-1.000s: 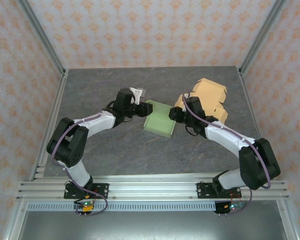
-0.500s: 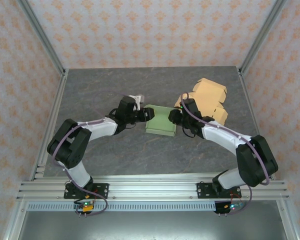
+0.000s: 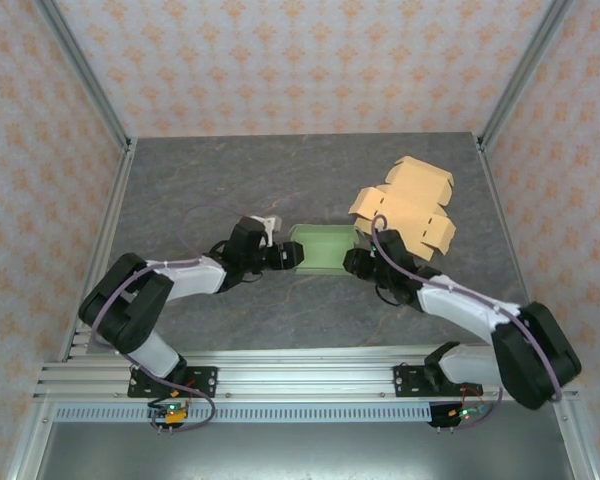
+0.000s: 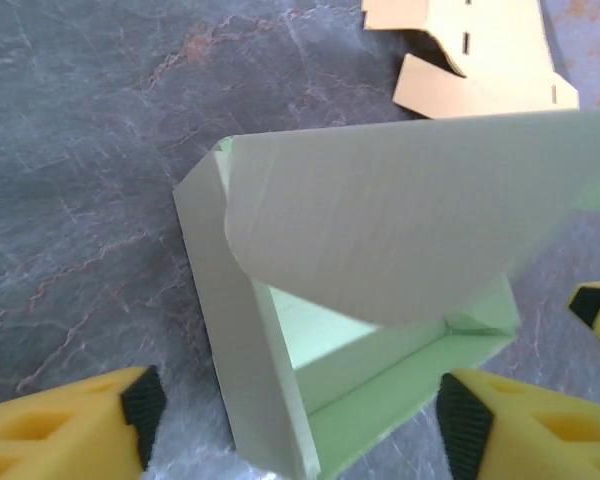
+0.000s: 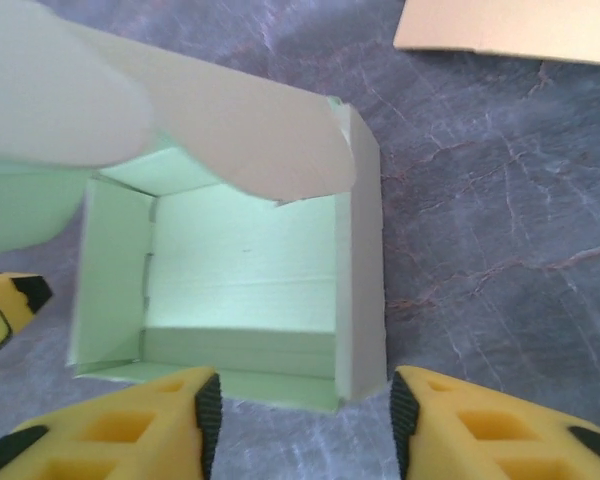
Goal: Fold the paper box
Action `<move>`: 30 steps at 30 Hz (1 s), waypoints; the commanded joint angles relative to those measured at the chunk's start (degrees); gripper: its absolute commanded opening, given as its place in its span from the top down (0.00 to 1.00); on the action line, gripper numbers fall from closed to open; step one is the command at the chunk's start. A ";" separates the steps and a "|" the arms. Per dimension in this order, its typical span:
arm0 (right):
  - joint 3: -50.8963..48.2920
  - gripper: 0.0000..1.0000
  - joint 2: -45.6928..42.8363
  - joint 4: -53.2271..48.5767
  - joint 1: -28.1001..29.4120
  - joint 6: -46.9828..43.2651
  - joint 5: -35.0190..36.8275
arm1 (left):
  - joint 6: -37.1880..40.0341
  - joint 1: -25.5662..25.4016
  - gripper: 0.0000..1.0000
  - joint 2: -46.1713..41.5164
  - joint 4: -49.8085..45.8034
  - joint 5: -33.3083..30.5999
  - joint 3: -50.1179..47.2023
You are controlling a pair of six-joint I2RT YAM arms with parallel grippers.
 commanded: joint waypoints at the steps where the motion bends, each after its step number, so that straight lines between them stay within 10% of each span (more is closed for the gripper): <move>1: -1.01 0.44 -8.22 -3.30 0.25 0.80 2.59 | -0.18 -0.22 0.18 -7.40 0.03 -1.92 -1.83; 7: 0.48 0.31 -20.74 -10.91 -0.21 3.09 6.44 | 1.14 -0.17 0.06 -22.68 -13.44 -10.84 -0.53; 9: 3.32 0.00 -21.61 -15.93 -2.51 9.63 10.95 | 0.12 0.41 0.00 -25.68 -18.63 -16.51 1.99; 13: 13.54 0.01 -11.16 -21.42 -13.14 14.10 -0.70 | -11.23 4.19 0.00 -22.16 -32.48 -22.26 12.84; 23: 31.32 0.01 17.21 -17.69 -19.02 31.11 -23.21 | -31.74 6.72 0.00 -2.13 -21.50 -0.35 22.58; 30: 29.63 0.01 20.78 -12.14 -18.56 37.28 -26.68 | -40.23 3.84 0.05 5.60 -10.75 7.11 20.86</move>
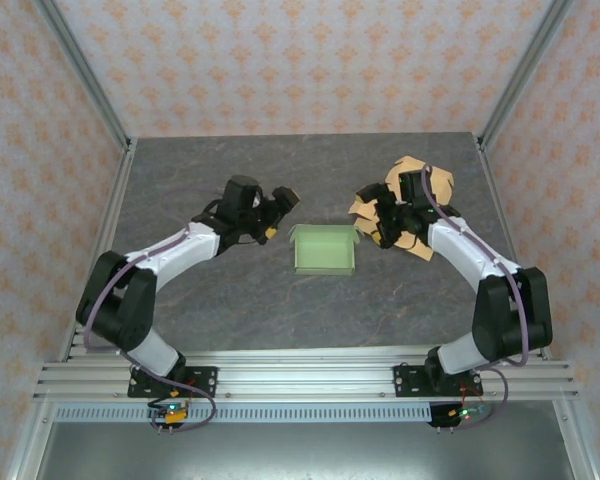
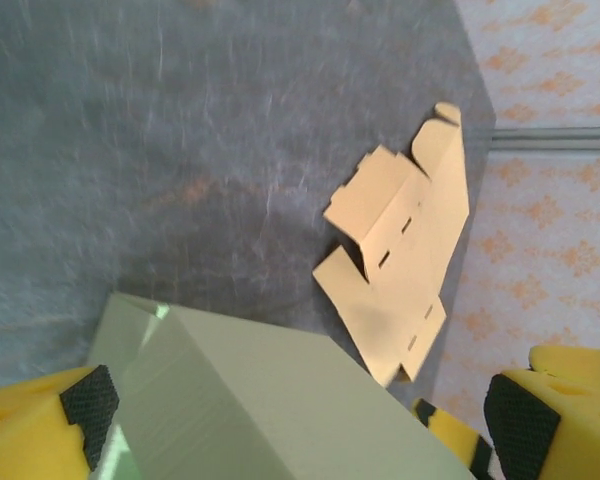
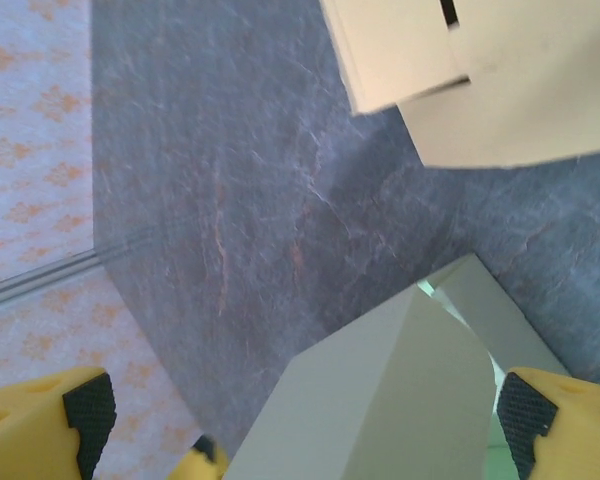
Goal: Fold the paper box
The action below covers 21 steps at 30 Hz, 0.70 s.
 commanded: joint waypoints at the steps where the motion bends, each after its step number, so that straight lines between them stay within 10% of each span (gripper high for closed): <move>1: -1.04 0.02 -0.41 5.64 0.49 5.93 -4.63 | -6.31 -1.88 0.07 0.48 7.80 4.82 -0.69; 21: -7.34 0.17 0.32 6.82 4.56 5.29 -1.57 | -1.94 -3.88 0.38 2.63 11.08 4.32 -4.17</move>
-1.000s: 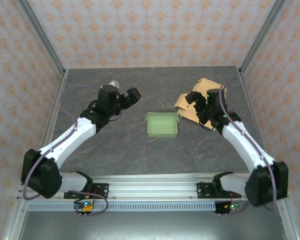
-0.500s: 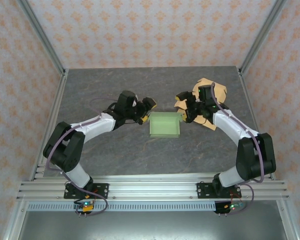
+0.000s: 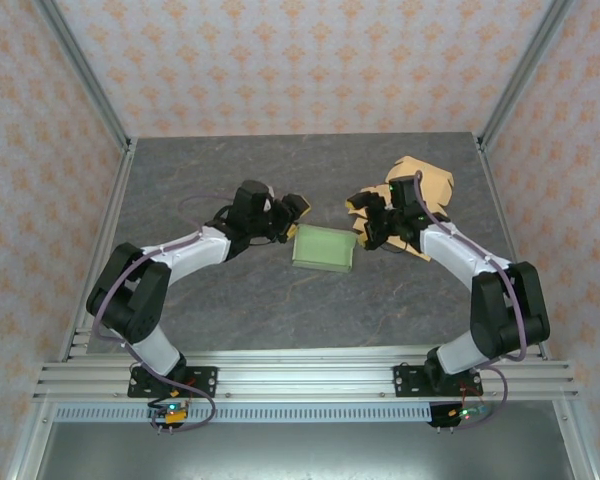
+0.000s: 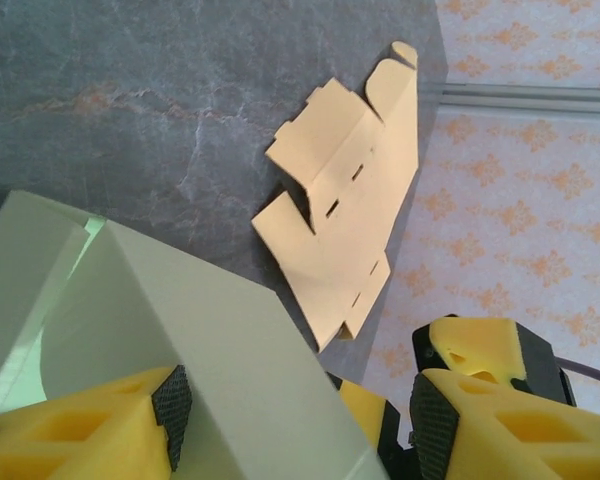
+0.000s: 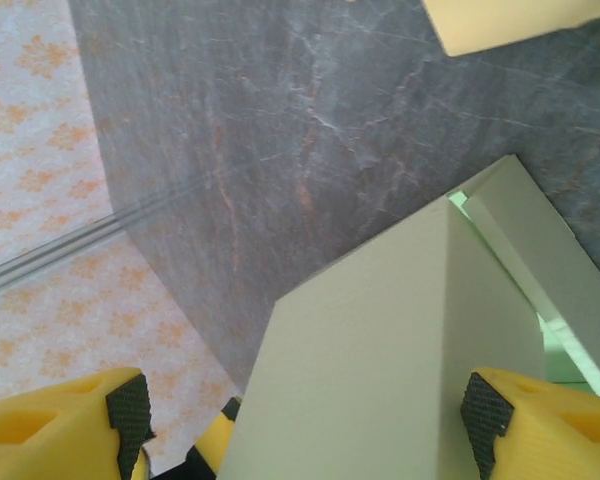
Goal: Fold the paper box
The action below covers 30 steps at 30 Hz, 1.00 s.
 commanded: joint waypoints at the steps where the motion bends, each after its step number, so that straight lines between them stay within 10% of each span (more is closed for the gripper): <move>1: -2.35 0.17 -1.07 -0.97 0.92 -0.70 1.37 | 4.18 -1.28 0.38 0.43 -0.18 1.01 -2.16; 20: -0.94 0.16 -6.17 -11.55 0.67 -7.98 6.63 | 16.76 -1.32 0.42 -4.06 -8.83 -3.85 -6.44; 30: -0.33 0.14 -5.86 -11.22 0.82 -6.71 3.14 | 3.59 -2.13 0.40 -4.79 -3.25 1.22 -5.78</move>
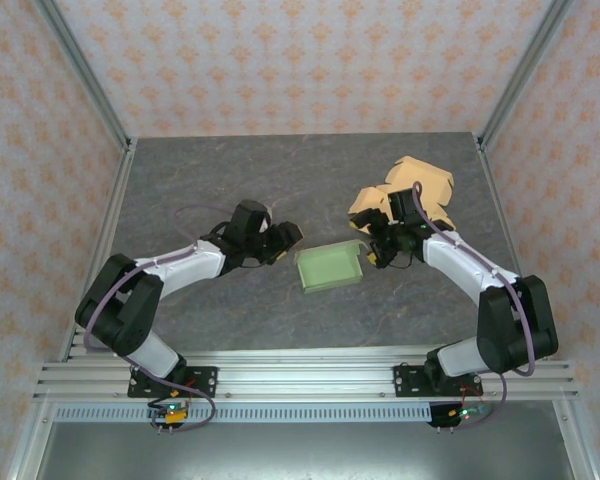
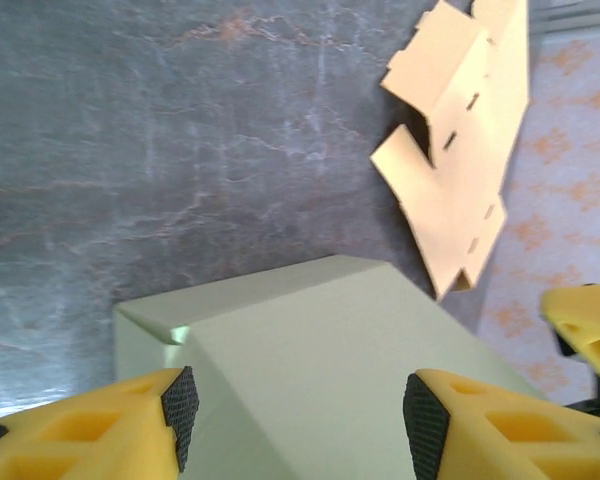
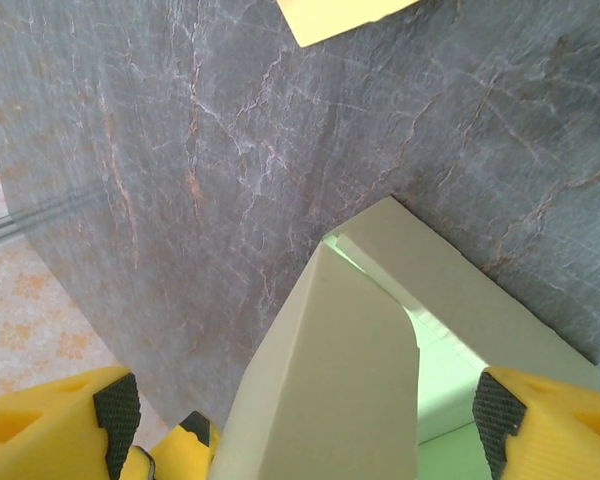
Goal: Fold the paper box
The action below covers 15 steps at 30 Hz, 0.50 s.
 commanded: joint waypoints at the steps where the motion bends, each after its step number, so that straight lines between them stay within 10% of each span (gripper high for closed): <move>1: 0.96 0.15 -0.77 -0.04 0.17 0.74 -1.34 | -5.95 -1.09 0.40 0.71 2.88 2.22 1.16; 15: 0.11 0.28 1.22 2.98 1.37 2.08 -2.47 | -12.99 -4.38 0.41 2.26 6.49 1.53 2.59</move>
